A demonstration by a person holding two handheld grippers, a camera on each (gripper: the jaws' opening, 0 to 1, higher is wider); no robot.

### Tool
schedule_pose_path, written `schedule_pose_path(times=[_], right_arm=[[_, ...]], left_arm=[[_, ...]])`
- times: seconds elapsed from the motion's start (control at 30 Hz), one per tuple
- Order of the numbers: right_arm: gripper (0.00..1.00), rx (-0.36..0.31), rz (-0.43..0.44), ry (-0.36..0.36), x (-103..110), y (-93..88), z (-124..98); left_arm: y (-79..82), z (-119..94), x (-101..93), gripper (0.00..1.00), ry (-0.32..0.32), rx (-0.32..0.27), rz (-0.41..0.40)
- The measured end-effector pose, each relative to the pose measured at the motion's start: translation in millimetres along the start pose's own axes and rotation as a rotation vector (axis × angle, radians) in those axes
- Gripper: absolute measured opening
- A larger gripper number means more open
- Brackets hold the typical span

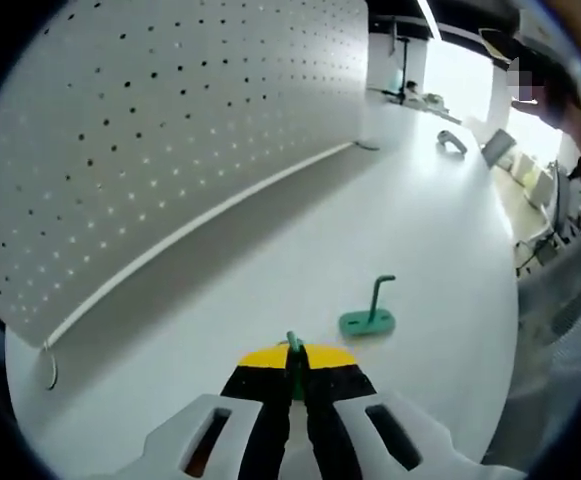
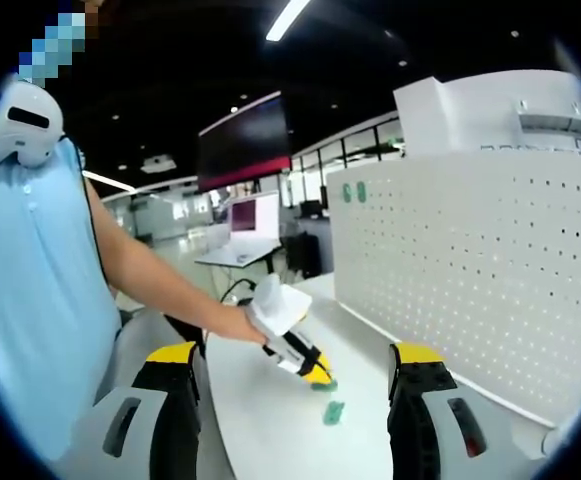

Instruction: Insert the hook assembly into the mounting plate slot until the hook locks in place.

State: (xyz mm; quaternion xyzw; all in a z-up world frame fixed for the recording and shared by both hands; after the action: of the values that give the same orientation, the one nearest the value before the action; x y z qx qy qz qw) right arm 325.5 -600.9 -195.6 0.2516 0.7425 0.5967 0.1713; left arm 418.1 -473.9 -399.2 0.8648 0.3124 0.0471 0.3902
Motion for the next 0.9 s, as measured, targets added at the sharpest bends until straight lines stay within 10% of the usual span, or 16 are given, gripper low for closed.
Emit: schedule_pose_path(times=[0.9], right_arm=[[0.77, -0.008, -0.022, 0.01, 5, 7.8, 1]], left_arm=[[39.5, -33, -11.9, 0.03, 0.012, -0.179, 0.031]])
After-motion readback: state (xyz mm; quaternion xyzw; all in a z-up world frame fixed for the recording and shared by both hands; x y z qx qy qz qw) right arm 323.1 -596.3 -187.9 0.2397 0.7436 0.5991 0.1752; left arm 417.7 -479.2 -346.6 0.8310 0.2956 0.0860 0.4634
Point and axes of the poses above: the point that each gripper's makers call its tool centre point, and the gripper's own axes: z roughly forward along the fingers, x roughly to its left, y roughly out of its top, the point moved 1 cm from there along -z, roughly backward along the fingers, and after that the axes turned 13 degrees about -y, right-handed, at the moved point
